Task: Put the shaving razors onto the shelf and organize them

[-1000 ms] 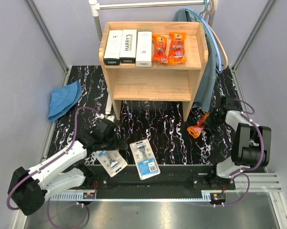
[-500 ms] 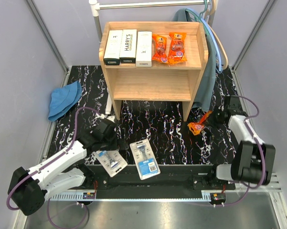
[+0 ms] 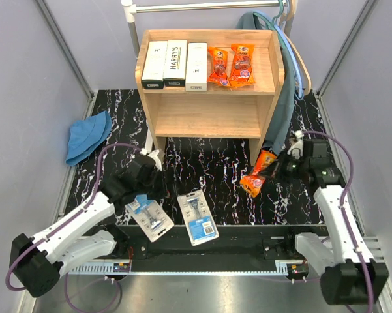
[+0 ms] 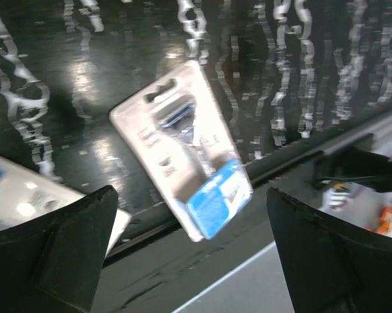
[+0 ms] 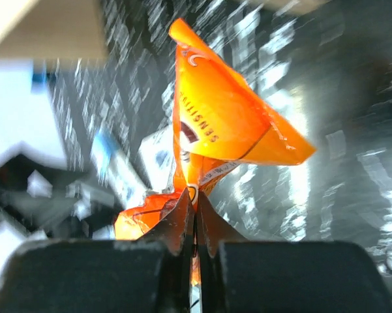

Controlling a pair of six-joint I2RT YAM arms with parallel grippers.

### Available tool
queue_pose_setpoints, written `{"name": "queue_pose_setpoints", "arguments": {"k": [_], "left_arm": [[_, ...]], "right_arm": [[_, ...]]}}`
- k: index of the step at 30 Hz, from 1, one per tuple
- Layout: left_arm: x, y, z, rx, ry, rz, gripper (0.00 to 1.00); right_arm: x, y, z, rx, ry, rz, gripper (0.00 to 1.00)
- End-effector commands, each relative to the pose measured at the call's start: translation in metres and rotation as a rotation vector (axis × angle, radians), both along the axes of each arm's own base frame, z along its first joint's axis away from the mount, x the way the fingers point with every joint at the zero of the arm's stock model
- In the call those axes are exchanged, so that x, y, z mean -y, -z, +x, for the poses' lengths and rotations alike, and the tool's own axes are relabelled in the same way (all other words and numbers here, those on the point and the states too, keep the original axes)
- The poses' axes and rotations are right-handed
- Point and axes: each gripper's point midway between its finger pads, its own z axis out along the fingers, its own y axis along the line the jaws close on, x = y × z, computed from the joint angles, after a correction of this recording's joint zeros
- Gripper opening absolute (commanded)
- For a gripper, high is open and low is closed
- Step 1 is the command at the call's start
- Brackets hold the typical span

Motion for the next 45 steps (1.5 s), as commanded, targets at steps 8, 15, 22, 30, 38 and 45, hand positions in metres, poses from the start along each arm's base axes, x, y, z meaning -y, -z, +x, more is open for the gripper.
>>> {"name": "queue_pose_setpoints", "arguments": {"k": [8,15,22,30,38,45], "left_arm": [[0.068,-0.066,-0.004,0.024,0.135,-0.365,0.99],[0.099,-0.072,-0.019,0.014,0.22,-0.45,0.99],[0.109,-0.073,-0.022,0.005,0.224,-0.466,0.97],[0.106,-0.067,-0.022,0.004,0.189,-0.48,0.65],[0.103,-0.067,-0.019,0.014,0.163,-0.484,0.0],[0.099,-0.063,-0.018,0.014,0.14,-0.462,0.0]], "right_arm": [[-0.112,-0.03,-0.057,0.019,-0.312,0.147,0.02],[-0.17,-0.03,-0.089,0.041,-0.481,0.175,0.03],[-0.213,-0.034,-0.102,0.061,-0.61,0.144,0.04],[-0.225,-0.05,-0.11,0.092,-0.656,0.213,0.04],[-0.223,-0.051,-0.12,0.098,-0.681,0.258,0.14],[-0.215,-0.057,-0.118,0.149,-0.643,0.26,0.49]]}}
